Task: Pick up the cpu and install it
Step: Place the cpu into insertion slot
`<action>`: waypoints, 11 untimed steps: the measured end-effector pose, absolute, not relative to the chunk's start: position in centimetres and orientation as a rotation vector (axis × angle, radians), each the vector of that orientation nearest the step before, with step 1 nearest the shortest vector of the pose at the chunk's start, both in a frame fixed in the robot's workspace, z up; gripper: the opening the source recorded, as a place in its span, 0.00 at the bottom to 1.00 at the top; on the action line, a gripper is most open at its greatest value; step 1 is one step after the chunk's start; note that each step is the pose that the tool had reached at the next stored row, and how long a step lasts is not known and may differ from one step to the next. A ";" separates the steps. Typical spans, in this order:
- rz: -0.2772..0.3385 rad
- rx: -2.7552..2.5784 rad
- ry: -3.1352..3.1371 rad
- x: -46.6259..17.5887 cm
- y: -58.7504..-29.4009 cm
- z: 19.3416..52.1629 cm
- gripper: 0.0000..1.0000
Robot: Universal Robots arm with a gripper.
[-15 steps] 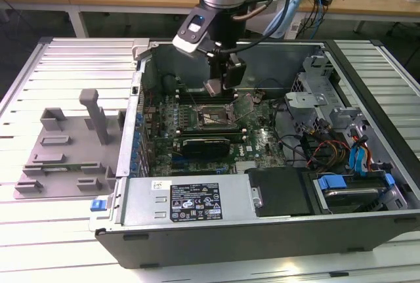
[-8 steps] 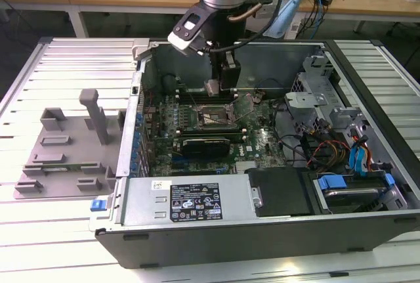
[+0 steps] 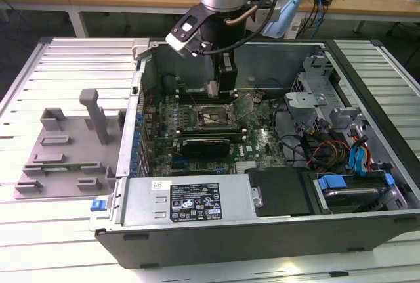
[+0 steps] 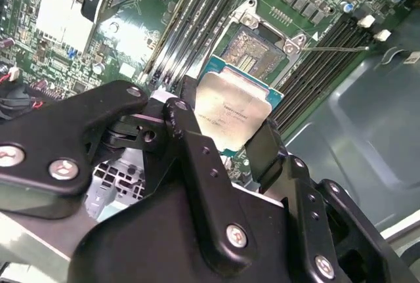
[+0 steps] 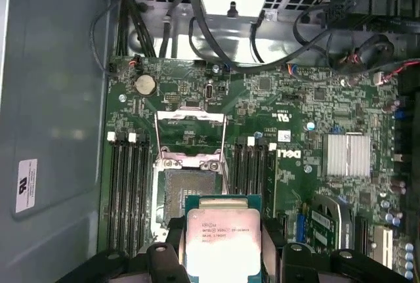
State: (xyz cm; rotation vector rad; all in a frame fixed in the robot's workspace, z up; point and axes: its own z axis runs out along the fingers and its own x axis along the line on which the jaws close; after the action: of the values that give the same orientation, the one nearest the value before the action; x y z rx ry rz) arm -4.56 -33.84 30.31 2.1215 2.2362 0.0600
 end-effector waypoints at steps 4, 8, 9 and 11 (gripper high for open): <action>0.066 2.106 2.245 -4.8 -33.8 29.6 0.55; 0.066 2.104 2.248 -4.9 -33.7 28.8 0.55; 0.066 2.104 2.248 -4.9 -33.6 28.7 0.55; 0.066 2.102 2.249 -4.9 -33.2 27.7 0.55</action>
State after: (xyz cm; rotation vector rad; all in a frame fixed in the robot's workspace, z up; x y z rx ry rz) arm -4.89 -33.23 27.69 2.1025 2.2492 0.0660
